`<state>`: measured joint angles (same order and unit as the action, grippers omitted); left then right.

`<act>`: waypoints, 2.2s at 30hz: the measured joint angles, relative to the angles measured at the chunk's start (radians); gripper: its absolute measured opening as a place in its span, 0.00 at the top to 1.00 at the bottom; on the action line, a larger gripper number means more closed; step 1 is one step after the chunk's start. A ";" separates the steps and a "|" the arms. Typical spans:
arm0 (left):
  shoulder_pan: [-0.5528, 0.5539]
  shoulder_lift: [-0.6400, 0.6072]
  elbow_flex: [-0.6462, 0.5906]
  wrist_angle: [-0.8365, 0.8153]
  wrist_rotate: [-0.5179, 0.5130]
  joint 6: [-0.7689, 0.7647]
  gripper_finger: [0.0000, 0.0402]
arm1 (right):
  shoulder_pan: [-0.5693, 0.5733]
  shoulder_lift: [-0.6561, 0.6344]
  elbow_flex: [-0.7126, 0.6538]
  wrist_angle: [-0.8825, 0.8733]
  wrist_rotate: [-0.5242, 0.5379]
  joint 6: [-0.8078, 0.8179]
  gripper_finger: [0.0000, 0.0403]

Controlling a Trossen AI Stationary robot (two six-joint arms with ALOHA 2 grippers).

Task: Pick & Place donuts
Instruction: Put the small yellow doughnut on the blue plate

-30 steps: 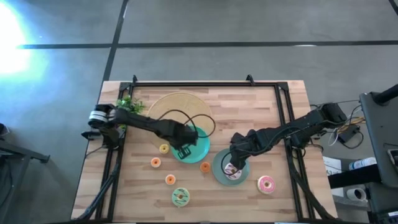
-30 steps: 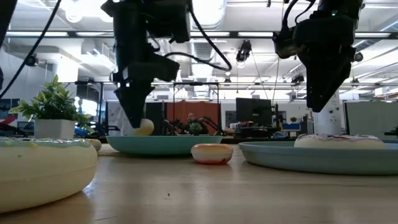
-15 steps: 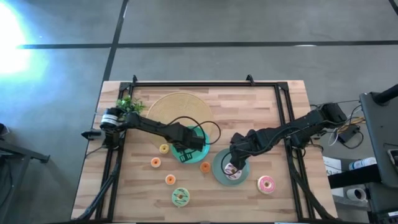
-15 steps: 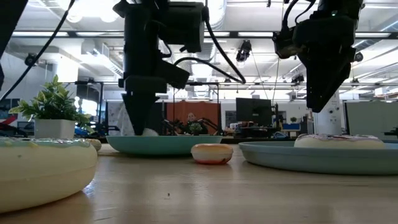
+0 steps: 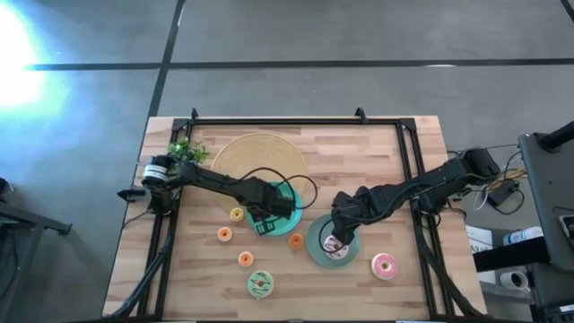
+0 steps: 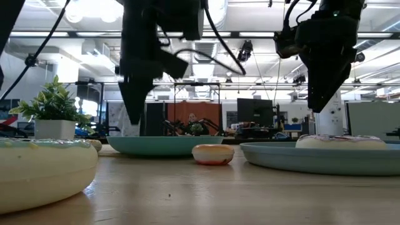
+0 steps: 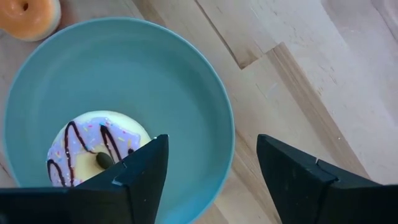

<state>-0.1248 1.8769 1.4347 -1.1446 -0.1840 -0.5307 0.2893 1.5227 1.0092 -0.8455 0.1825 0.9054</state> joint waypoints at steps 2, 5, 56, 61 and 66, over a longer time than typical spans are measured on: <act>-0.002 -0.021 0.016 -0.029 0.000 -0.002 0.75 | 0.000 0.000 0.000 0.000 -0.004 0.000 0.42; -0.011 -0.066 0.009 -0.083 0.000 -0.024 0.75 | 0.000 0.000 0.000 0.000 -0.023 0.000 0.42; 0.090 -0.506 -0.763 0.550 0.170 -0.350 0.75 | -0.002 0.000 -0.010 0.073 -0.024 -0.008 0.42; 0.091 -0.495 -0.796 0.613 0.198 -0.362 0.76 | -0.002 0.000 -0.011 0.074 -0.024 -0.006 0.42; 0.090 -0.498 -0.781 0.627 0.209 -0.365 0.83 | -0.002 0.000 -0.011 0.075 -0.024 -0.006 0.42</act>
<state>-0.0345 1.3792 0.6534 -0.5178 0.0246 -0.8960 0.2874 1.5227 0.9982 -0.7704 0.1589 0.8989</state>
